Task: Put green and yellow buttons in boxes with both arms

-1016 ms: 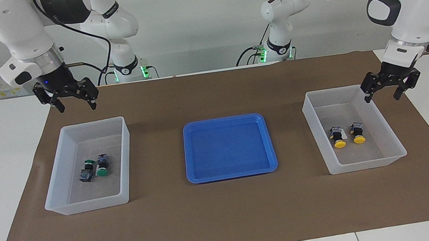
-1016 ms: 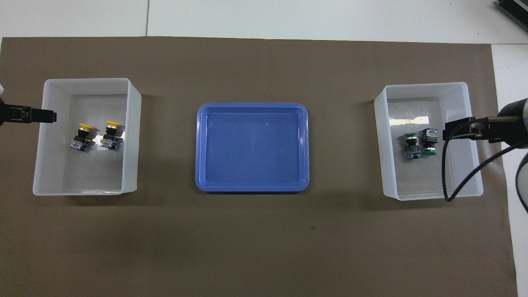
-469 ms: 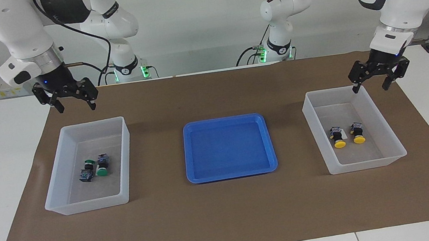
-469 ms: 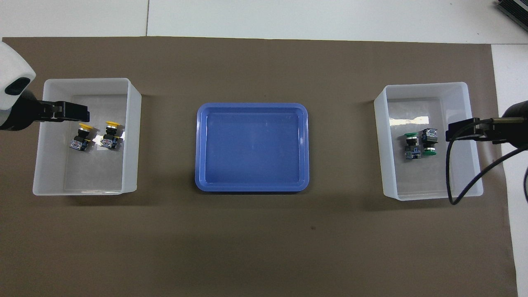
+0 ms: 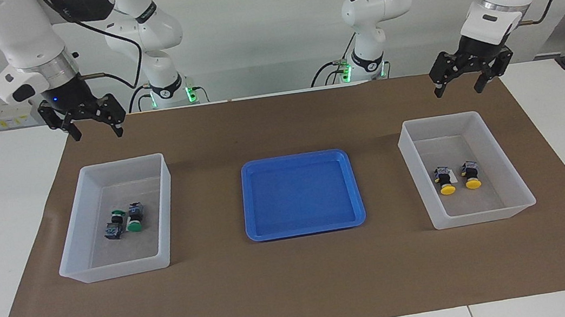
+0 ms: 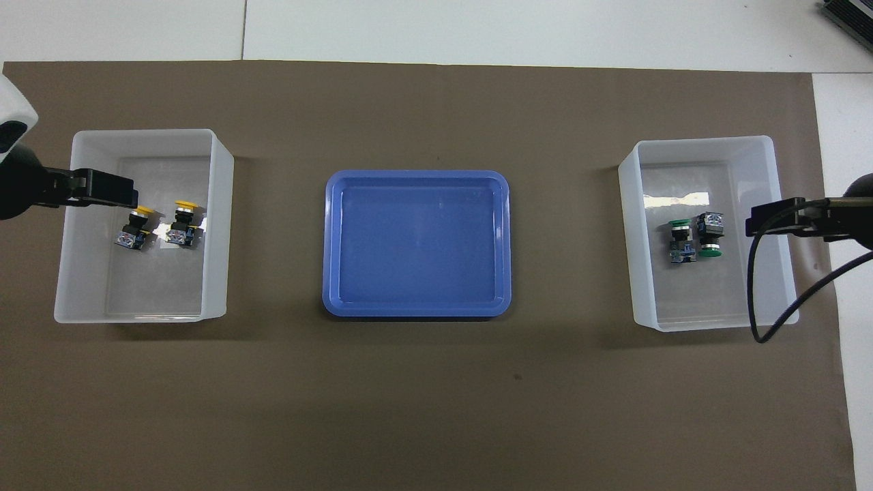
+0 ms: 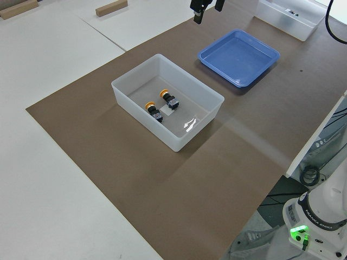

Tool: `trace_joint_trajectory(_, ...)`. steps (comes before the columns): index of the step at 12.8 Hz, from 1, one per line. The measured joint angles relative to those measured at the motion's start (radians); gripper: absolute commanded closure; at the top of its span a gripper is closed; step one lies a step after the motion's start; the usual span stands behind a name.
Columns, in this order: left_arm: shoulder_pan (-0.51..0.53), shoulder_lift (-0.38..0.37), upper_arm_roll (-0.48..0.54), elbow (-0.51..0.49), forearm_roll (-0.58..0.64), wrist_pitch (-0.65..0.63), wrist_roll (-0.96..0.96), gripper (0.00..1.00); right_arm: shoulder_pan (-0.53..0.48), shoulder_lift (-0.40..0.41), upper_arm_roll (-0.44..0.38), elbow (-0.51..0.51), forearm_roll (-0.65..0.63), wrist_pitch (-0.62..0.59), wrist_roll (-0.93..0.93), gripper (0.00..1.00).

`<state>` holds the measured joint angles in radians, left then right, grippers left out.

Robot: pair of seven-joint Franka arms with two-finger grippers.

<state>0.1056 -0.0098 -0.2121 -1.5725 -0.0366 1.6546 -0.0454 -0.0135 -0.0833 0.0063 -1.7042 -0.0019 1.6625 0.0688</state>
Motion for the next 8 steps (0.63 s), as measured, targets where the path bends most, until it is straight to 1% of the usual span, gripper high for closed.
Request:
trace_joint_trajectory(3,-0.009,0.023,0.000,0.036,0.000,-0.038,-0.017,0.00,0.009,0.000,-0.003,-0.004,0.000,-0.012,0.000,0.00)
trace_joint_trajectory(5,-0.009,0.024,0.000,0.034,0.000,-0.078,-0.017,0.00,0.009,0.000,-0.004,-0.005,0.000,-0.012,0.000,0.00)
trace_joint_trajectory(7,-0.009,0.019,0.002,0.010,0.001,-0.086,-0.017,0.00,0.009,0.000,-0.004,-0.008,0.000,-0.018,0.000,0.00)
trace_joint_trajectory(8,-0.008,0.011,0.003,-0.019,0.002,-0.081,-0.017,0.00,0.009,0.000,-0.005,-0.010,0.000,-0.019,0.000,0.00)
